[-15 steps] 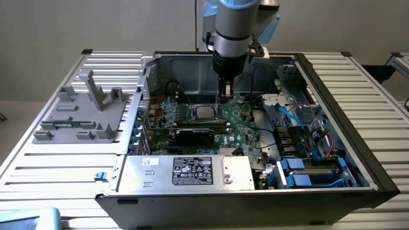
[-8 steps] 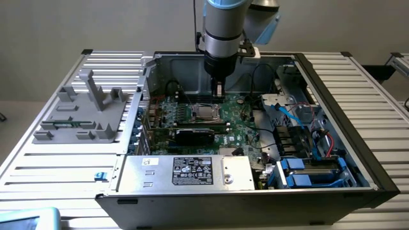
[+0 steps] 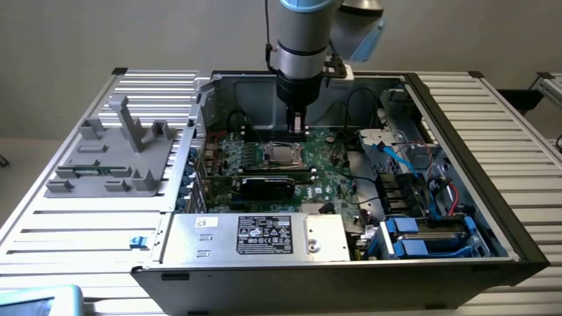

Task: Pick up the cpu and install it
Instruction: 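Close the cpu cover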

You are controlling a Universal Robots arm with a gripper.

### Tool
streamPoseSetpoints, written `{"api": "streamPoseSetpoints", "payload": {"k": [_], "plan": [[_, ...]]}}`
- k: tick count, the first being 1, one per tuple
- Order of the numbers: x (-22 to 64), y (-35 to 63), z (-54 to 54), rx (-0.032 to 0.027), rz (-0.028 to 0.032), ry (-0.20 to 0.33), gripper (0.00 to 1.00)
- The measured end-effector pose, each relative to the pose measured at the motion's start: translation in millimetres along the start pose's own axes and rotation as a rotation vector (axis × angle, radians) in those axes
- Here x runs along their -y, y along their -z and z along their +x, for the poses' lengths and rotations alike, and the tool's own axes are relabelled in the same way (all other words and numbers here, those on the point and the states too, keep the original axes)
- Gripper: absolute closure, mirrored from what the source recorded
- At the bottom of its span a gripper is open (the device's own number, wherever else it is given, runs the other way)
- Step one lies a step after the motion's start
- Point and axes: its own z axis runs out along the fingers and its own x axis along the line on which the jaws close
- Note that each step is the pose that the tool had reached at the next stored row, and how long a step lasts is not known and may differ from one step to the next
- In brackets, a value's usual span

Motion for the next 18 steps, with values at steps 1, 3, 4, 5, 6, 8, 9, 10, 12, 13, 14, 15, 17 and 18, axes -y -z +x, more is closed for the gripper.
{"api": "streamPoseSetpoints", "payload": {"k": [1, 3, 4, 5, 6, 8, 9, 10, 12, 13, 14, 15, 17, 18], "plan": [[2.8, 0.0, -0.1, 0.0001, 0.0003, 0.0, 0.89], [8.6, -0.2, -0.3, 0.0001, 0.0014, 0.0, 0.89], [12.3, -0.3, -0.4, 0.0002, 0.002, 0.0, 0.89], [15.6, -0.6, -0.5, 0.0001, 0.002, 0.0, 0.89], [19.1, -1.0, -0.6, 0.0003, 0.002, 0.0, 0.89], [24.8, -2.5, -0.9, 0.0014, 0.0017, 0.0, 0.89], [26.9, -3.7, -1.1, 0.003, 0.0018, -0.001, 0.89], [28.9, -5.1, -1.3, 0.0049, 0.0015, -0.003, 0.89], [32.3, -7.9, -1.7, 0.0079, 0.0009, -0.007, 0.89], [33.9, -9.4, -2.0, 0.0094, 0.0008, -0.009, 0.89], [35.2, -10.9, -2.2, 0.0109, 0.0007, -0.01, 0.89], [36.4, -12.4, -2.4, 0.0122, 0.0005, -0.01, 0.89], [38.3, -15.7, -2.8, 0.015, 0.0002, -0.012, 0.89], [39.2, -17.2, -3.0, 0.0165, 0.0002, -0.012, 0.89]]}}
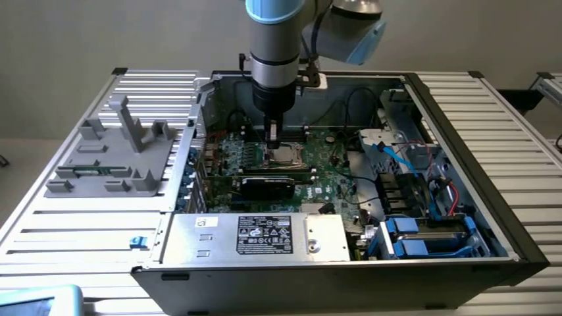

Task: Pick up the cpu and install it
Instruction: 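Close the cpu cover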

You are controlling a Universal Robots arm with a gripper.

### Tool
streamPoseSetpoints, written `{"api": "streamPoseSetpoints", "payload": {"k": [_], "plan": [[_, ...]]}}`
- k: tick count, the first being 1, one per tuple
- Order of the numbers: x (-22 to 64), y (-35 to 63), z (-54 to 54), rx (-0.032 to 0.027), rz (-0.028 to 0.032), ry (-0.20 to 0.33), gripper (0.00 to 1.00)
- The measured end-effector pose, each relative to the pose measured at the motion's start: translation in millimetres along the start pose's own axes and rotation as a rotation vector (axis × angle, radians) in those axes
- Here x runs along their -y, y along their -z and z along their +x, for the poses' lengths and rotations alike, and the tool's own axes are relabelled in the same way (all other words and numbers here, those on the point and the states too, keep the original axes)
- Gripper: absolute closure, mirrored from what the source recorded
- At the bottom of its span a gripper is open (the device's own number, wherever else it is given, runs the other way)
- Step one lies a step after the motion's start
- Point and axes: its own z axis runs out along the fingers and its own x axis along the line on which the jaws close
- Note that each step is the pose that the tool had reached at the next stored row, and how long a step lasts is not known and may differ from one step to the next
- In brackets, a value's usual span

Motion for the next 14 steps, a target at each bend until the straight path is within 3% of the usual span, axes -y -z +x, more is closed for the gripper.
{"api": "streamPoseSetpoints", "payload": {"k": [5, 14], "plan": [[5.7, -4.5, -0.7, 0.0035, -0.0016, 0.0, 0.89], [8.4, -9.0, -1.2, 0.009, -0.004, 0.0, 0.89]]}}
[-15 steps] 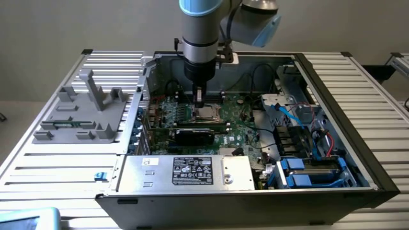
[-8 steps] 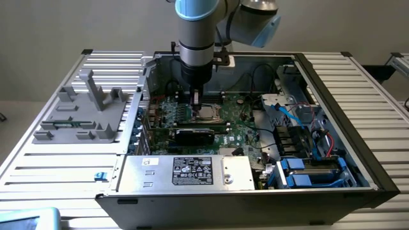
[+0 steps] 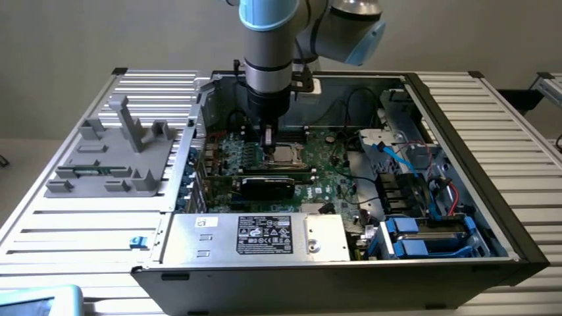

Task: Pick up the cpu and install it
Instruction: 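Close the cpu cover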

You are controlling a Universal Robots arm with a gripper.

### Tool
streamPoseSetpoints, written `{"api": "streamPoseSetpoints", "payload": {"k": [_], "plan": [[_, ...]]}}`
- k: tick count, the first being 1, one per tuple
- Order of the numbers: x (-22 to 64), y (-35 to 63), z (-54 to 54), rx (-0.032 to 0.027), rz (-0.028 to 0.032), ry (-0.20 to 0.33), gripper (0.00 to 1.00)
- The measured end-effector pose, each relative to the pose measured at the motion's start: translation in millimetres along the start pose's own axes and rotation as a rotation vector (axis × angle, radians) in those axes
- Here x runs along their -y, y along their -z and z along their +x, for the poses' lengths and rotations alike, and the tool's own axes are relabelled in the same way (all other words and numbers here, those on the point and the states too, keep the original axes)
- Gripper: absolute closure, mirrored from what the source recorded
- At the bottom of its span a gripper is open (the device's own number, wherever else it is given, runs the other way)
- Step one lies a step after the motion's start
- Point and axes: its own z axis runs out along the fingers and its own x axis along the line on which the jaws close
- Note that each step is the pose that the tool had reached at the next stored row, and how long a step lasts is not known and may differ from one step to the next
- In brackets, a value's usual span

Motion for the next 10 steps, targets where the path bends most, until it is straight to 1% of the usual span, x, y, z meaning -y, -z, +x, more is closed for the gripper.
{"api": "streamPoseSetpoints", "payload": {"k": [10], "plan": [[3.3, -3.7, -0.5, 0.0019, -0.0062, 0.001, 0.89]]}}
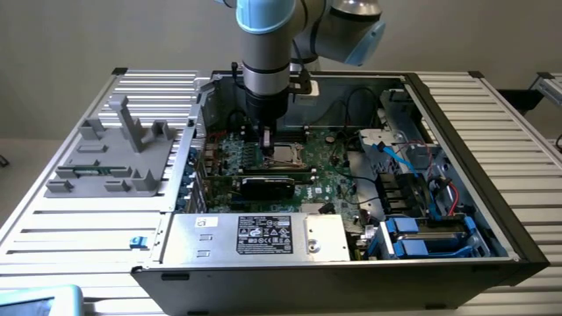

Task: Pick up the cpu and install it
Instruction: 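Close the cpu cover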

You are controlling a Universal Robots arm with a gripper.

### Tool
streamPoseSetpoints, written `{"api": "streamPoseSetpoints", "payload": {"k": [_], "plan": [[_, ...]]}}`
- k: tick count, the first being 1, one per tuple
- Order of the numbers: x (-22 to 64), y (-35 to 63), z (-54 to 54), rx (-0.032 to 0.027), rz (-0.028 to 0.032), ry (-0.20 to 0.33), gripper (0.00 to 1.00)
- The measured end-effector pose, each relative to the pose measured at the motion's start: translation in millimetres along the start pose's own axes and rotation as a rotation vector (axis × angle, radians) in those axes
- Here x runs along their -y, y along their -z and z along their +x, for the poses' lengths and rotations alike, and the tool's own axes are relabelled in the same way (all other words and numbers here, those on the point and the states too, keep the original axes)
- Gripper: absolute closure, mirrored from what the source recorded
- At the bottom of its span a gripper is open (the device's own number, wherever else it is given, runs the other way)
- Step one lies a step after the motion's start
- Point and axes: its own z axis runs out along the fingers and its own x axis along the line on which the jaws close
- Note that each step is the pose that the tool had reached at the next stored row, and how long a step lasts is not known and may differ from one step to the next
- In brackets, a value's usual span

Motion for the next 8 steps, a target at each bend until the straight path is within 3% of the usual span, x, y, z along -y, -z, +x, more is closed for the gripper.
{"api": "streamPoseSetpoints", "payload": {"k": [8], "plan": [[2.6, -2.1, -0.3, 0.0008, -0.0056, 0.001, 0.89]]}}
